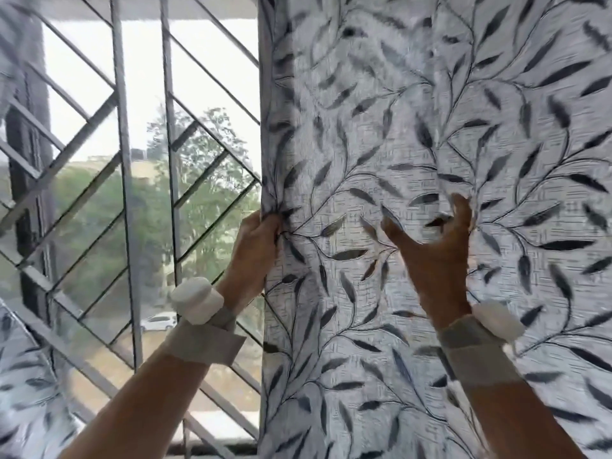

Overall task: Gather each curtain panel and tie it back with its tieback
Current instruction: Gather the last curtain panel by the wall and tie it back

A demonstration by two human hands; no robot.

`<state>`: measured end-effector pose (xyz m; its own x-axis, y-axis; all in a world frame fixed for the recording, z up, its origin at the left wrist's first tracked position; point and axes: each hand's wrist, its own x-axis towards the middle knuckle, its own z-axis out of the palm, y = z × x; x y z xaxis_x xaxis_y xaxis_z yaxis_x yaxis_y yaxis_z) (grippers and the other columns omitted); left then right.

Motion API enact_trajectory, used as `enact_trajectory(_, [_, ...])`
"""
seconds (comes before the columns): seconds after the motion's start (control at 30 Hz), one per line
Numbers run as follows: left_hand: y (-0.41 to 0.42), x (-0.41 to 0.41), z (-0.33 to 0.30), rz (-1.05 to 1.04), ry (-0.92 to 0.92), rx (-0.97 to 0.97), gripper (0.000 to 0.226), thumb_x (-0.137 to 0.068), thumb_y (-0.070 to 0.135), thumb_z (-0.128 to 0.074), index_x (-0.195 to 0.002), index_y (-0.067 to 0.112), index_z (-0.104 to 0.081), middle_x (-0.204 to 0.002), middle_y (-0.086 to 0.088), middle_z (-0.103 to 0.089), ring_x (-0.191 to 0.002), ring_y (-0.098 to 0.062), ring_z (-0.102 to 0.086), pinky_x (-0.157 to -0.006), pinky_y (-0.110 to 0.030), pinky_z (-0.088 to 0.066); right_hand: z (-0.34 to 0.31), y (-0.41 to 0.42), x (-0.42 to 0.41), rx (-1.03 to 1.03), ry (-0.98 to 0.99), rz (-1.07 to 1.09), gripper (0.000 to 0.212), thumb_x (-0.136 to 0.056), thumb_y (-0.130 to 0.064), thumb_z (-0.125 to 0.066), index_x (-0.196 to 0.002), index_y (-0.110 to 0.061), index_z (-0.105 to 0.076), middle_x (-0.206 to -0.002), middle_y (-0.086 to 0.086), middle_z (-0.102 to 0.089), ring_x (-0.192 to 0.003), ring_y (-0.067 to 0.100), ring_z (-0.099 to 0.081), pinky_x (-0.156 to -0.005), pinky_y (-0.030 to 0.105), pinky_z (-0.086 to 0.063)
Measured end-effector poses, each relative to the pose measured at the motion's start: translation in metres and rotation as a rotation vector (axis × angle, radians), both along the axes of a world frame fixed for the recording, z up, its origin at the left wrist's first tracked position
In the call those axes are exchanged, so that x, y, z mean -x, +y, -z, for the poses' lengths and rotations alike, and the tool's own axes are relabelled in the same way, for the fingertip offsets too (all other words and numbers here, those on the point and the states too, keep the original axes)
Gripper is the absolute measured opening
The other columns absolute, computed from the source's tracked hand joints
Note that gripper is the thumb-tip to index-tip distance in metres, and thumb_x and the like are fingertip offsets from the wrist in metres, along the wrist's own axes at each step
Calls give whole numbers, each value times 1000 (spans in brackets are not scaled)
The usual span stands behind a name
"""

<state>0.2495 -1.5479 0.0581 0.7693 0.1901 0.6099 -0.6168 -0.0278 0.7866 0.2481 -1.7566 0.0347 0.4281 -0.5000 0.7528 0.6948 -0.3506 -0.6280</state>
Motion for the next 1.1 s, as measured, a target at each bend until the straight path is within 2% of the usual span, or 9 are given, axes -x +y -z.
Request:
enact_trajectory(0.17, [-2, 4, 1, -236, -98, -358, 33, -95, 12, -45, -66, 2, -56, -44, 5, -54, -42, -8, -50, -45, -20, -36, 3, 20, 1, 190, -101, 104, 19, -83, -14, -71, -101, -8, -67, -88, 4, -68, -77, 18, -61, -73, 38, -54])
enact_trajectory(0.3, [-15, 19, 3, -640, -275, -730, 27, -97, 18, -44, -87, -2, -58, -78, -21, -64, -64, -31, -55, -55, -28, -31, 10, 41, 7, 426, -175, 239, 23, -88, 4, -55, -108, -3, -62, -96, 14, -65, -83, 25, -60, -71, 18, -37])
enact_trajectory(0.47, [-25, 23, 5, -659, -372, -802, 15, -95, 15, -44, -89, 6, -54, -75, -19, -62, -67, -36, -60, -54, -33, -36, 14, 50, 14, 462, -187, 243, 25, -91, 4, -50, -114, 0, -60, -101, 15, -66, -90, 29, -63, -76, 12, -33])
enact_trajectory(0.6, [-31, 19, 8, -520, -448, -778, 11, -95, 16, -44, -84, 17, -45, -65, -3, -50, -54, -24, -46, -50, -29, -35, 14, 54, 21, 436, -209, 180, 28, -93, -1, -50, -119, -8, -57, -104, 7, -65, -89, 20, -62, -75, 34, -54])
enact_trajectory(0.7, [-27, 13, 13, -430, -434, -719, 22, -94, 13, -46, -73, 15, -40, -57, 3, -45, -47, -14, -43, -44, -21, -30, 16, 43, 22, 396, -181, 258, 47, -87, 0, -53, -132, -11, -46, -122, 6, -57, -106, 21, -57, -88, 39, -51])
enact_trajectory(0.77, [-20, 6, 15, -272, -305, -567, 28, -95, 16, -47, -67, 12, -49, -57, 0, -48, -47, -5, -45, -43, -11, -31, 18, 41, 28, 414, -262, 366, 60, -81, 6, -55, -138, -6, -40, -134, 11, -46, -124, 27, -45, -103, 42, -40])
enact_trajectory(0.87, [-20, 1, 18, 194, -100, -81, 37, -97, 20, -42, -64, 10, -57, -61, -14, -54, -52, -20, -50, -45, -18, -41, 17, 53, 35, 494, -382, 246, 59, -83, 5, -57, -138, 1, -38, -140, 15, -41, -133, 31, -39, -104, 42, -43])
enact_trajectory(1.0, [-13, -10, 25, 669, 69, 283, 27, -81, 26, -57, -59, 14, -66, -46, 3, -59, -33, -8, -51, -33, -15, -37, 14, 50, 9, 342, -266, 73, 81, -81, -27, -73, -140, 5, -30, -147, 24, -29, -139, 36, -29, -108, 35, -40])
enact_trajectory(1.1, [-9, -8, 27, 892, 33, 286, 27, -64, 31, -58, -70, 12, -76, -64, 1, -72, -49, -11, -66, -42, -20, -51, 17, 41, -6, 199, -93, 20, 101, -71, -58, -73, -146, -10, -27, -152, 13, -29, -139, 20, -32, -112, 37, -34])
